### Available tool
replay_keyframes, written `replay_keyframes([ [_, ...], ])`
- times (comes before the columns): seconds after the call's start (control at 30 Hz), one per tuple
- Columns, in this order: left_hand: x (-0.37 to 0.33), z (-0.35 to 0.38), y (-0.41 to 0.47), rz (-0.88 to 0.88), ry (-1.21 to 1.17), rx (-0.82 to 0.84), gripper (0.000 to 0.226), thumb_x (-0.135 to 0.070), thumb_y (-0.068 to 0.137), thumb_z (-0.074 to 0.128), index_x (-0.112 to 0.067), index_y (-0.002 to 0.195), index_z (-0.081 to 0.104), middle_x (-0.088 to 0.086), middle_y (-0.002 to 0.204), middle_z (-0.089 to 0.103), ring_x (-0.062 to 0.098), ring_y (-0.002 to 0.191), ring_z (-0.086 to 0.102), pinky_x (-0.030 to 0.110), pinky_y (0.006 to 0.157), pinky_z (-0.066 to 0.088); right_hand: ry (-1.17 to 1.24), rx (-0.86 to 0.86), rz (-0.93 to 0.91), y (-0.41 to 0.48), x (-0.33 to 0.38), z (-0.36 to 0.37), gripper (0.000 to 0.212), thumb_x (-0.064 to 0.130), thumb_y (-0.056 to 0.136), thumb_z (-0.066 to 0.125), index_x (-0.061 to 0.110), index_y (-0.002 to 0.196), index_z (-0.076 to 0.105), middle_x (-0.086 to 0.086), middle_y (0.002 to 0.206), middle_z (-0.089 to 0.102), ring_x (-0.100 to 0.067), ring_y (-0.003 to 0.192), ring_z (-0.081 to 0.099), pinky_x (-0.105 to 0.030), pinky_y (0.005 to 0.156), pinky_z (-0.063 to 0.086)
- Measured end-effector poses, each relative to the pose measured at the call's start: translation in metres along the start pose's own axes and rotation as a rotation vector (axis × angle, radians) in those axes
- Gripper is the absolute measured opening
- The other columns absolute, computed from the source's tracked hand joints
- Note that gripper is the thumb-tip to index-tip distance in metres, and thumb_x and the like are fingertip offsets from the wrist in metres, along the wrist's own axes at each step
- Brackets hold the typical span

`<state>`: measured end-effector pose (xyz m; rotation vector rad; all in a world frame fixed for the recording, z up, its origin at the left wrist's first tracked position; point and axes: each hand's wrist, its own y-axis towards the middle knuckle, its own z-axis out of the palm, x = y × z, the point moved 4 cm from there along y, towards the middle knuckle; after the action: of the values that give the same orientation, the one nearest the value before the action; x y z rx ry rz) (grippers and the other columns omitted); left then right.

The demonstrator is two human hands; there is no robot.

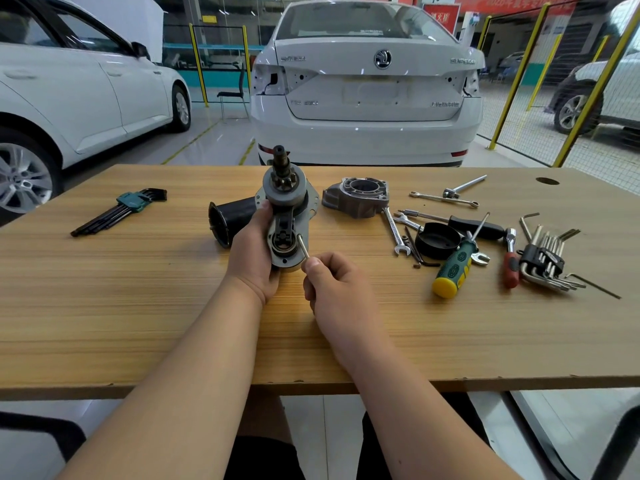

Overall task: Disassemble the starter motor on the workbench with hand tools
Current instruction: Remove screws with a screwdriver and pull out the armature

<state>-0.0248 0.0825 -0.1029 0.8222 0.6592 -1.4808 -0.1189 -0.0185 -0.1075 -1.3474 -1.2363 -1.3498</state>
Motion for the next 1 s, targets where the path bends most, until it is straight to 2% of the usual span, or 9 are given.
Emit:
replay_keyframes([
  [0.17,0.001,-0.001,0.001,-0.007,0.002,0.006,0.031,-0.036,0.098,0.048,-0.012,0.102,0.067,0.005,0.089,0.071,0.016,0.078,0.066,0.029,0.067,0.051,0.035,0.010,0.064,0.000,0.001,0.002,0.026,0.030,0.097,0.051,0.025,0.072,0.057,0.009,0.056,0.053,-0.005,0.046,0.041,-0.023,0.046,0.035],
  [0.27,0.003,-0.001,0.002,-0.036,0.002,0.012,0.033,-0.039,0.096,0.050,-0.011,0.101,0.067,0.006,0.087,0.070,0.017,0.076,0.065,0.030,0.065,0.049,0.205,0.061,0.164,-0.004,0.003,0.011,0.024,0.026,0.100,0.048,0.020,0.078,0.057,0.007,0.055,0.053,-0.008,0.043,0.040,-0.028,0.050,0.035],
  [0.4,0.007,-0.002,0.002,-0.080,0.019,0.019,0.041,-0.047,0.085,0.058,-0.010,0.099,0.068,0.007,0.082,0.066,0.018,0.069,0.061,0.032,0.062,0.046,0.459,0.101,0.281,-0.009,0.006,0.023,0.021,0.021,0.102,0.043,0.014,0.085,0.053,0.006,0.051,0.051,-0.008,0.039,0.037,-0.024,0.045,0.035],
  [0.53,0.009,-0.005,0.003,-0.078,0.023,-0.002,0.042,-0.047,0.088,0.058,-0.009,0.102,0.069,0.009,0.088,0.066,0.020,0.074,0.061,0.034,0.067,0.045,0.522,0.131,0.319,-0.010,0.006,0.023,0.021,0.021,0.102,0.043,0.016,0.084,0.054,0.005,0.053,0.050,-0.009,0.039,0.036,-0.025,0.046,0.035],
  [0.63,0.006,-0.001,0.002,-0.048,0.037,0.023,0.041,-0.045,0.088,0.056,-0.009,0.103,0.068,0.008,0.088,0.068,0.019,0.074,0.062,0.033,0.065,0.046,0.383,0.131,0.285,-0.008,0.006,0.013,0.022,0.022,0.102,0.044,0.018,0.083,0.056,0.005,0.055,0.050,-0.008,0.040,0.037,-0.024,0.046,0.034],
  [0.87,0.000,-0.001,0.000,0.010,0.079,-0.020,0.030,-0.036,0.099,0.049,-0.015,0.096,0.070,0.004,0.090,0.074,0.016,0.086,0.069,0.035,0.080,0.051,-0.114,0.188,0.107,0.008,0.014,-0.016,0.025,0.029,0.101,0.045,0.021,0.082,0.060,0.008,0.053,0.050,-0.011,0.047,0.039,-0.032,0.053,0.033],
  [0.93,-0.001,-0.001,-0.001,0.007,0.083,-0.014,0.029,-0.034,0.100,0.048,-0.015,0.097,0.070,0.003,0.091,0.074,0.015,0.086,0.069,0.035,0.082,0.050,-0.264,0.228,0.066,0.014,0.023,-0.026,0.026,0.030,0.100,0.047,0.022,0.080,0.061,0.008,0.053,0.051,-0.010,0.045,0.039,-0.029,0.050,0.034],
  [1.0,-0.002,0.000,-0.002,0.001,0.089,0.004,0.029,-0.033,0.100,0.047,-0.015,0.098,0.069,0.003,0.090,0.074,0.014,0.085,0.070,0.034,0.082,0.050,-0.516,0.268,-0.006,0.025,0.039,-0.039,0.025,0.032,0.099,0.050,0.025,0.079,0.063,0.008,0.056,0.054,-0.005,0.042,0.041,-0.021,0.045,0.036],
])
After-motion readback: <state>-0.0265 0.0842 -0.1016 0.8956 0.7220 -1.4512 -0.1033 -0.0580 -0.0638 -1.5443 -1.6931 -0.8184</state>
